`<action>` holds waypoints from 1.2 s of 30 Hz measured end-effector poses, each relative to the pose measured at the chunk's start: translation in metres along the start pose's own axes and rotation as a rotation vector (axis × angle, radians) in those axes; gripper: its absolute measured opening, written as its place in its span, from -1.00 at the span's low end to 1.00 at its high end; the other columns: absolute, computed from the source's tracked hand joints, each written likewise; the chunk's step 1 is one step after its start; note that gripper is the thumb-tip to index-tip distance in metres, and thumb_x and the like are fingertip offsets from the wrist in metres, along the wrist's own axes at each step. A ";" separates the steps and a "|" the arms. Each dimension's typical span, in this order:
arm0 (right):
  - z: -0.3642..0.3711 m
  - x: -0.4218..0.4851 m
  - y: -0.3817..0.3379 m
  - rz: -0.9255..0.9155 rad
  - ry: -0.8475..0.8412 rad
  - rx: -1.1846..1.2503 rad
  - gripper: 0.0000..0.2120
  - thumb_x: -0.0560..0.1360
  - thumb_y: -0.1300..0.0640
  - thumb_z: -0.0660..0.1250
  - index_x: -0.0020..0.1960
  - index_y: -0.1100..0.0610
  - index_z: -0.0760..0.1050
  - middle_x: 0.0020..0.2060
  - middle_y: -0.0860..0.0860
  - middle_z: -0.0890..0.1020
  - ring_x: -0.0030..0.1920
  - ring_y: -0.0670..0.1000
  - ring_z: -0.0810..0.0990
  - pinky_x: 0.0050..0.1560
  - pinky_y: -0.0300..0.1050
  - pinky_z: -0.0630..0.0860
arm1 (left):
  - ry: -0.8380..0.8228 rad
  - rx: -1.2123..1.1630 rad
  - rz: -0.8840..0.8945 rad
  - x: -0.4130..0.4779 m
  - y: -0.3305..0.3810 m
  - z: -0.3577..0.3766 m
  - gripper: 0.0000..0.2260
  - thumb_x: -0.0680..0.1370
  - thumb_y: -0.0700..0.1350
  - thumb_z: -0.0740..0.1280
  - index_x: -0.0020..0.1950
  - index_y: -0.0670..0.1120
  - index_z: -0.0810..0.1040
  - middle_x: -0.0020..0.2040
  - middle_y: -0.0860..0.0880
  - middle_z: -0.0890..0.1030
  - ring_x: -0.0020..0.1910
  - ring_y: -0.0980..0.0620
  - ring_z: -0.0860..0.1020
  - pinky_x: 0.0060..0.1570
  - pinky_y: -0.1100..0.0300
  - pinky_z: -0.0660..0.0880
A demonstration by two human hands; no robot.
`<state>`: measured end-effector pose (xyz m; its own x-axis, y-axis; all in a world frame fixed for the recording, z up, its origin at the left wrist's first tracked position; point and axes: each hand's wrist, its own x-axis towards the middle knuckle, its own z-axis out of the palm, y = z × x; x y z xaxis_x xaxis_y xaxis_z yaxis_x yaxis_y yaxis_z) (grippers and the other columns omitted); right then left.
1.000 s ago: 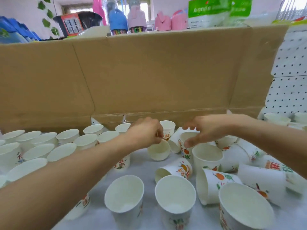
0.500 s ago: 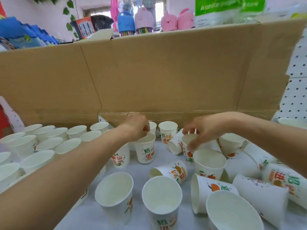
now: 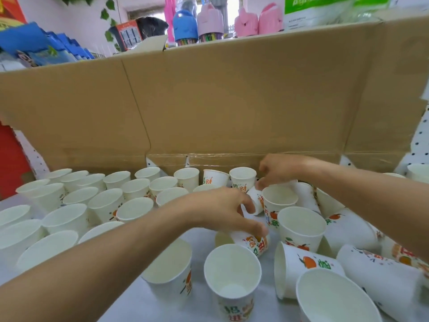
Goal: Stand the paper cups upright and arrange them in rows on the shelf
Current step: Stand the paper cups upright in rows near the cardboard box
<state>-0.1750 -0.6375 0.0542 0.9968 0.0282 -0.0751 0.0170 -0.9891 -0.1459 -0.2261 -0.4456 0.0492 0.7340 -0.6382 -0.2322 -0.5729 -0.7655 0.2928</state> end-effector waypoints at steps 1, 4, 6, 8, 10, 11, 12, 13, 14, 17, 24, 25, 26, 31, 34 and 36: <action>0.000 0.001 -0.002 0.005 0.003 0.007 -0.62 0.42 -0.10 0.44 0.05 0.19 0.57 -0.05 0.06 0.65 -0.13 0.05 0.58 -0.41 -0.21 0.34 | -0.030 0.034 -0.019 0.003 0.004 0.003 -0.39 0.41 0.36 0.34 0.36 0.09 0.43 0.19 0.10 0.57 0.08 0.09 0.55 0.11 0.12 0.54; 0.001 0.004 -0.002 0.010 0.005 0.054 -0.65 0.42 -0.04 0.46 0.06 0.20 0.59 -0.02 0.09 0.67 -0.10 0.07 0.61 -0.42 -0.24 0.36 | -0.106 0.059 -0.070 0.012 0.012 0.008 -0.37 0.41 0.30 0.40 0.40 0.07 0.38 0.22 0.07 0.52 -0.01 0.09 0.52 0.06 0.19 0.53; 0.003 0.006 -0.001 0.018 0.006 0.105 -0.65 0.42 0.01 0.47 0.09 0.22 0.60 0.02 0.11 0.67 -0.07 0.08 0.63 -0.37 -0.22 0.41 | -0.120 0.047 -0.086 0.015 0.014 0.011 -0.38 0.39 0.25 0.45 0.38 0.08 0.39 0.15 0.06 0.51 -0.09 0.11 0.51 0.03 0.20 0.55; 0.003 0.005 -0.001 0.030 0.014 0.156 -0.63 0.42 0.07 0.47 0.15 0.24 0.58 0.08 0.13 0.65 0.06 0.12 0.62 -0.17 -0.12 0.53 | -0.107 0.036 -0.095 0.017 0.013 0.014 -0.41 0.38 0.22 0.47 0.34 0.08 0.40 0.13 0.06 0.52 -0.03 0.08 0.53 0.06 0.16 0.57; 0.002 0.004 0.000 0.028 0.023 0.204 -0.64 0.43 0.15 0.47 0.19 0.23 0.56 0.09 0.11 0.63 0.10 0.11 0.60 0.02 -0.04 0.54 | -0.047 0.026 -0.085 0.015 0.009 0.013 -0.45 0.38 0.21 0.48 0.30 0.10 0.43 0.11 0.07 0.55 0.00 0.07 0.55 0.02 0.16 0.58; 0.000 0.004 0.001 0.015 0.033 0.225 -0.65 0.43 0.19 0.46 0.19 0.21 0.56 0.04 0.06 0.63 0.05 0.08 0.59 0.02 -0.06 0.53 | 0.008 0.020 -0.069 0.013 0.006 0.011 -0.47 0.37 0.21 0.48 0.27 0.11 0.45 0.08 0.08 0.56 -0.01 0.08 0.56 -0.04 0.18 0.58; -0.001 0.003 0.002 -0.010 0.045 0.242 -0.66 0.42 0.23 0.45 0.19 0.19 0.56 -0.06 0.01 0.61 -0.03 0.04 0.58 -0.04 -0.09 0.52 | 0.069 -0.009 -0.049 0.009 0.002 0.006 -0.49 0.36 0.21 0.49 0.24 0.13 0.46 0.04 0.10 0.58 -0.04 0.10 0.57 -0.09 0.19 0.58; -0.003 0.002 0.003 -0.039 0.062 0.256 -0.66 0.41 0.26 0.45 0.18 0.19 0.56 -0.16 -0.03 0.59 -0.12 0.00 0.56 -0.12 -0.14 0.50 | 0.122 -0.065 -0.029 0.005 -0.003 0.001 -0.50 0.34 0.20 0.49 0.22 0.15 0.46 0.01 0.11 0.59 -0.07 0.12 0.58 -0.14 0.19 0.58; -0.005 0.000 0.004 -0.070 0.080 0.265 -0.66 0.41 0.29 0.44 0.18 0.19 0.56 -0.24 -0.06 0.56 -0.21 -0.03 0.54 -0.22 -0.19 0.47 | 0.161 -0.145 -0.009 0.001 -0.009 -0.006 -0.50 0.33 0.20 0.50 0.21 0.18 0.46 -0.01 0.12 0.59 -0.09 0.13 0.60 -0.15 0.19 0.59; -0.009 -0.007 0.003 -0.154 0.131 0.225 -0.66 0.41 0.31 0.43 0.16 0.13 0.54 -0.31 -0.09 0.51 -0.34 -0.13 0.46 -0.37 -0.31 0.34 | 0.236 -0.386 0.049 -0.013 -0.028 -0.021 -0.50 0.30 0.18 0.54 0.19 0.22 0.49 -0.01 0.13 0.62 -0.06 0.11 0.63 -0.01 0.12 0.59; -0.004 -0.016 -0.015 -0.256 0.075 0.054 -0.82 0.43 0.07 0.46 0.02 0.03 0.60 -0.29 -0.13 0.53 -0.31 -0.13 0.48 -0.32 -0.24 0.39 | 0.360 -0.562 0.023 -0.035 -0.059 -0.023 -0.63 0.30 -0.01 0.60 0.05 0.12 0.59 -0.12 0.11 0.67 -0.10 0.10 0.65 -0.08 0.15 0.59; -0.006 -0.017 -0.017 -0.265 0.099 0.066 -0.87 0.44 0.00 0.45 -0.05 0.01 0.60 -0.32 -0.14 0.52 -0.33 -0.13 0.47 -0.34 -0.24 0.37 | 0.383 -0.585 0.018 -0.039 -0.063 -0.024 -0.63 0.31 -0.04 0.59 0.04 0.10 0.58 -0.11 0.09 0.68 -0.09 0.06 0.65 -0.08 0.13 0.59; -0.008 -0.017 -0.020 -0.274 0.134 0.082 -0.88 0.46 -0.03 0.42 -0.10 0.01 0.60 -0.35 -0.14 0.50 -0.35 -0.13 0.46 -0.36 -0.24 0.34 | 0.411 -0.614 0.016 -0.043 -0.068 -0.027 -0.63 0.32 -0.07 0.59 0.05 0.07 0.57 -0.10 0.06 0.69 -0.08 0.03 0.66 -0.07 0.12 0.59; -0.015 0.006 -0.043 -0.287 0.210 0.127 -0.83 0.49 -0.03 0.37 0.02 0.01 0.61 -0.11 -0.11 0.61 -0.10 -0.04 0.59 -0.11 -0.10 0.56 | 0.580 -1.010 -0.044 -0.056 -0.088 -0.039 -0.60 0.36 -0.14 0.49 0.14 -0.16 0.48 0.00 -0.14 0.68 -0.09 -0.06 0.69 -0.07 0.11 0.64; -0.006 0.033 -0.060 -0.306 0.186 0.060 -0.83 0.51 0.01 0.35 0.03 0.06 0.59 -0.12 -0.06 0.59 -0.09 0.02 0.59 -0.07 -0.04 0.56 | 0.621 -1.240 -0.087 -0.059 -0.100 -0.039 -0.48 0.30 0.01 0.45 0.19 -0.20 0.49 -0.01 -0.17 0.69 -0.11 -0.08 0.68 -0.18 0.14 0.64; 0.005 0.050 -0.070 -0.287 0.168 0.010 -0.84 0.51 0.02 0.33 -0.15 0.11 0.54 -0.25 -0.01 0.56 -0.22 0.06 0.53 -0.22 -0.07 0.45 | 0.630 -1.274 -0.098 -0.061 -0.107 -0.037 -0.52 0.38 0.07 0.40 0.20 -0.17 0.51 -0.03 -0.16 0.67 -0.14 -0.05 0.63 -0.26 0.14 0.58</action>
<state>-0.1270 -0.5664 0.0562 0.9506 0.2801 0.1340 0.2986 -0.9430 -0.1471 -0.1962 -0.3223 0.0662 0.9813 -0.1872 0.0456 -0.0450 0.0076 0.9990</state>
